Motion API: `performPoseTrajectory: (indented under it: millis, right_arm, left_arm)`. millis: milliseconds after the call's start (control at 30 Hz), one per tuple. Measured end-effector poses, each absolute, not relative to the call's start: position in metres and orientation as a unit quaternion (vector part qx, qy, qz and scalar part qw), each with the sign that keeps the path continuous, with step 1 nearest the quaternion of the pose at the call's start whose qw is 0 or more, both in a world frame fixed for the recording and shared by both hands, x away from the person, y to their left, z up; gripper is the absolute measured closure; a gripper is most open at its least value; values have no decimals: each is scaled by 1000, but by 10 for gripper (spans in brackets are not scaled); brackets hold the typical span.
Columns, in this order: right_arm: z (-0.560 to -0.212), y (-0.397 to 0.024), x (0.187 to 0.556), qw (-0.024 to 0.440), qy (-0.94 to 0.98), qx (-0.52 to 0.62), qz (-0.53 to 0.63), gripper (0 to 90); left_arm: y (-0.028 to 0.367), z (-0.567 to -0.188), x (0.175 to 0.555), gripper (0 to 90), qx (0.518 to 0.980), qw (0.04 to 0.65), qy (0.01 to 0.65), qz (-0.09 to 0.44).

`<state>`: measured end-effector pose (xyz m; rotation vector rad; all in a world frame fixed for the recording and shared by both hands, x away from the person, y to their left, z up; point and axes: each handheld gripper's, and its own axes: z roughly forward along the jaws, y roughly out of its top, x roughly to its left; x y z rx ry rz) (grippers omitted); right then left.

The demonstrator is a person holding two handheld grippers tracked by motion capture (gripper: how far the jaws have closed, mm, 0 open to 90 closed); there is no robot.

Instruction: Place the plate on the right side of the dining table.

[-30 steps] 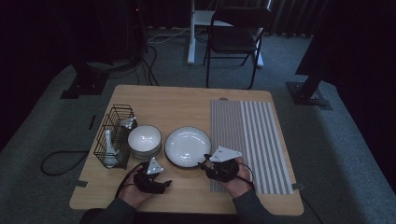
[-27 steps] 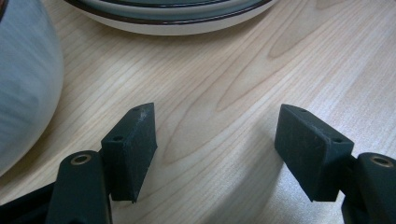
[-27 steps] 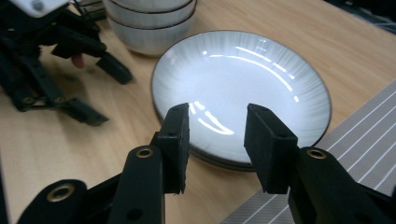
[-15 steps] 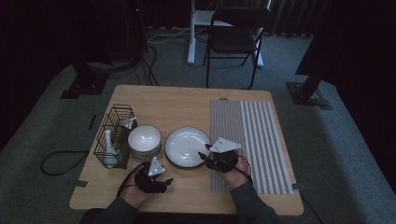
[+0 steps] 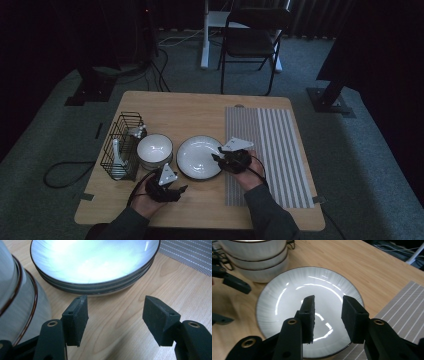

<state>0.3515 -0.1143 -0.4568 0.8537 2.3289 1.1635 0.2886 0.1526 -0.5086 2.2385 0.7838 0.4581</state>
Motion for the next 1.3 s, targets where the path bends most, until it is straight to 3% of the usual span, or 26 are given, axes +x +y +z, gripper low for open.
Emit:
performPoseTrajectory:
  millis: [600, 967, 1300]
  right_arm:
    - [-474, -127, 403, 173, 822, 374, 393, 772]
    - [-491, -126, 425, 152, 816, 406, 383, 777]
    - [-499, -122, 442, 115, 812, 429, 379, 845]
  left_arm:
    - [150, -510, 292, 392, 857, 371, 308, 180]
    - [147, -512, 294, 395, 856, 376, 308, 176]
    - [145, -513, 297, 398, 857, 376, 308, 174]
